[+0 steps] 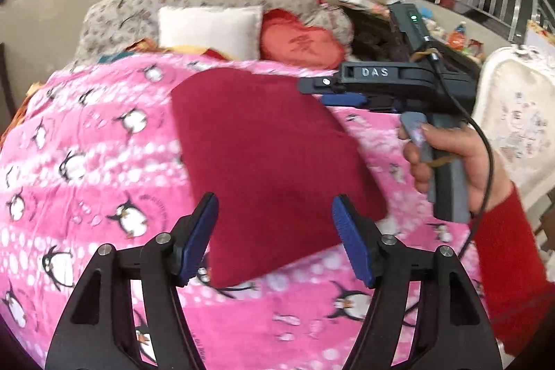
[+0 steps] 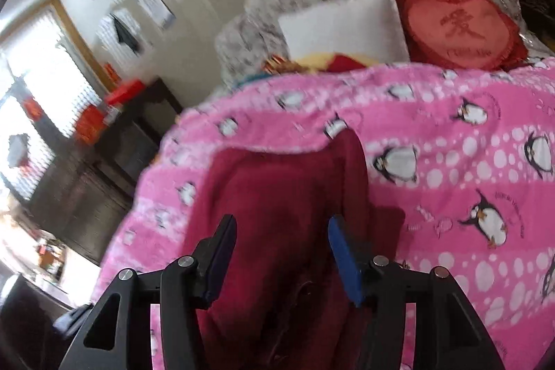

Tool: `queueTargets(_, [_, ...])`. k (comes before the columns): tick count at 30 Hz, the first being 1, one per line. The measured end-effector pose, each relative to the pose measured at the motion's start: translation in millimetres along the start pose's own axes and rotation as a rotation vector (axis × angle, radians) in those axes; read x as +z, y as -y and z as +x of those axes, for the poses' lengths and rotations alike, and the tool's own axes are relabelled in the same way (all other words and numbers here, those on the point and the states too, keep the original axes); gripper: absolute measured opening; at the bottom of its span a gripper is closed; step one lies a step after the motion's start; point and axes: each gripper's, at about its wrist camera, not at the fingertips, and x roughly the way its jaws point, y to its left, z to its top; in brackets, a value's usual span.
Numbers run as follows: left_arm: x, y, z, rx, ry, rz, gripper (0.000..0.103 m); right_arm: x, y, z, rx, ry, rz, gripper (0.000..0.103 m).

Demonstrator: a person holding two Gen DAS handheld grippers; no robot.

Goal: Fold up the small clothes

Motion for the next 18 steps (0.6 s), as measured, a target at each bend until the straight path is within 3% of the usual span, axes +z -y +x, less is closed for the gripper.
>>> queueTargets(2, [-2.6, -7.8, 13.9, -0.012, -0.023, -0.019, 0.069, -1.4, -0.4, 15.7, 0.017, -0.008, -0.001, 0.05])
queueTargets(3, [-4.5, -10.2, 22.1, -0.005, -0.035, -0.021, 0.069, -2.0, 0.9, 19.0, 0.016, 0.002, -0.011, 0.044])
queueTargets(4, [-6.1, -10.7, 32.9, 0.009, -0.055, -0.021, 0.069, -1.2, -0.2, 21.2, -0.002, 0.016, -0.028, 0.025])
queueTargets(5, [-9.2, -11.4, 38.3, 0.011, -0.074, -0.023, 0.069, 1.1, -1.1, 22.4, -0.031, 0.022, -0.047, 0.017])
queueTargets(8, [-10.0, -9.9, 50.5, -0.022, -0.092, -0.04, 0.069, 4.9, -11.3, 4.6, -0.067, 0.057, -0.143, 0.011])
queueTargets(12, [-3.0, 2.0, 56.0, -0.034, -0.066, -0.006, 0.073, 7.6, -12.0, -15.5, -0.19, 0.124, -0.192, 0.01])
queueTargets(13, [-2.3, 5.6, 61.3, -0.029, -0.076, 0.006, 0.082, 8.5, -8.4, -8.8, -0.214, 0.113, -0.189, 0.01])
queueTargets(15, [-3.7, 11.6, 68.1, -0.003, -0.077, 0.032, 0.084, 7.0, -2.6, 16.5, -0.281, 0.052, -0.21, 0.01])
queueTargets(16, [-4.8, 13.4, 69.4, 0.015, -0.077, 0.046, 0.084, 4.2, 2.0, 26.1, -0.279, 0.026, -0.199, 0.01])
queueTargets(18, [-6.9, 15.1, 65.2, 0.027, -0.077, 0.059, 0.084, 1.3, 9.6, 15.8, -0.22, 0.055, -0.135, 0.011])
